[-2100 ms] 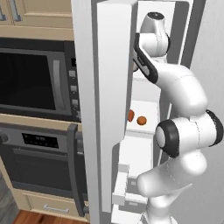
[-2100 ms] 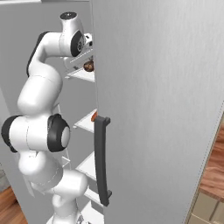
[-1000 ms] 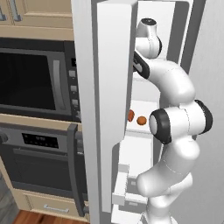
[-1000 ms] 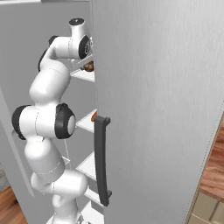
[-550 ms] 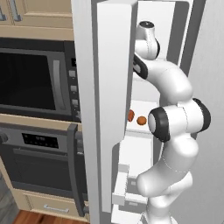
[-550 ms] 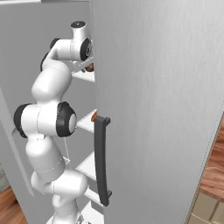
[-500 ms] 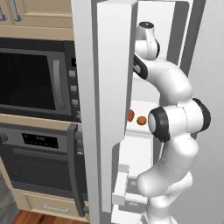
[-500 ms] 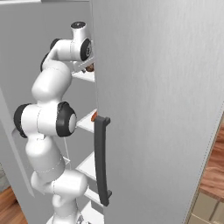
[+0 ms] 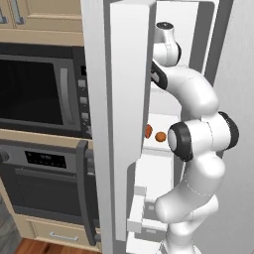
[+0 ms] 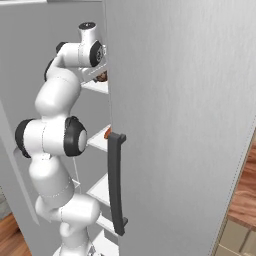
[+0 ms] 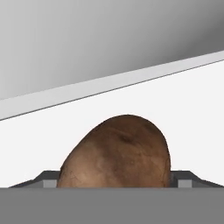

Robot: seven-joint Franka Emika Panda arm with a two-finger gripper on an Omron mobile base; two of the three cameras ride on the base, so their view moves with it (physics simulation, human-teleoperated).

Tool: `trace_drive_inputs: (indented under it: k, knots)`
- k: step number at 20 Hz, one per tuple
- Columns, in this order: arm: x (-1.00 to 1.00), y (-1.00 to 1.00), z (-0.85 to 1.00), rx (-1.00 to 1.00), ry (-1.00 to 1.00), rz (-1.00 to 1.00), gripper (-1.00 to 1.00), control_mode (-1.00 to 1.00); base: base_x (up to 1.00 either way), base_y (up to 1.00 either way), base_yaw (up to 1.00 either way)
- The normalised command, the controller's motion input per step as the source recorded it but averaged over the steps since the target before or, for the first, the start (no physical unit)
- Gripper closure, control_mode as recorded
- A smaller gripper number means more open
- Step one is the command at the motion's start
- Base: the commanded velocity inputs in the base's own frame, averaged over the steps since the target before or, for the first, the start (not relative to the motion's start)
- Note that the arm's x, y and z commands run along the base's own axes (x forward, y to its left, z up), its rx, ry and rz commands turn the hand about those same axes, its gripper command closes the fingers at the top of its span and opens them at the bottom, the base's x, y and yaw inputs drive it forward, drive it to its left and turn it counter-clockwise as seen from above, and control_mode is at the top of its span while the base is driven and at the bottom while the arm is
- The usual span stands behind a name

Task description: Take the potato and mushroom from the highest rack and move them to the second highest rack where the tangerine and sweet potato are located, to maximize freezer space. Close the freezer door after rearranging.

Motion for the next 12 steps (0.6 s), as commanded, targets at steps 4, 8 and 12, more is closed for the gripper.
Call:
trace_drive_inputs:
  k: [4,8,12]
  knots:
    - [-0.49,-0.31,-0.10,0.01,-0.13,0.26,1.00,-1.00,0.00,0.00,0.00]
    - [-0.74,-0.24,-0.15,0.00,-0.15,0.26,1.00,-1.00,0.00,0.00,0.00]
    - [-0.97,-0.02,-0.23,0.00,-0.11,0.06,1.00,-1.00,0.00,0.00,0.00]
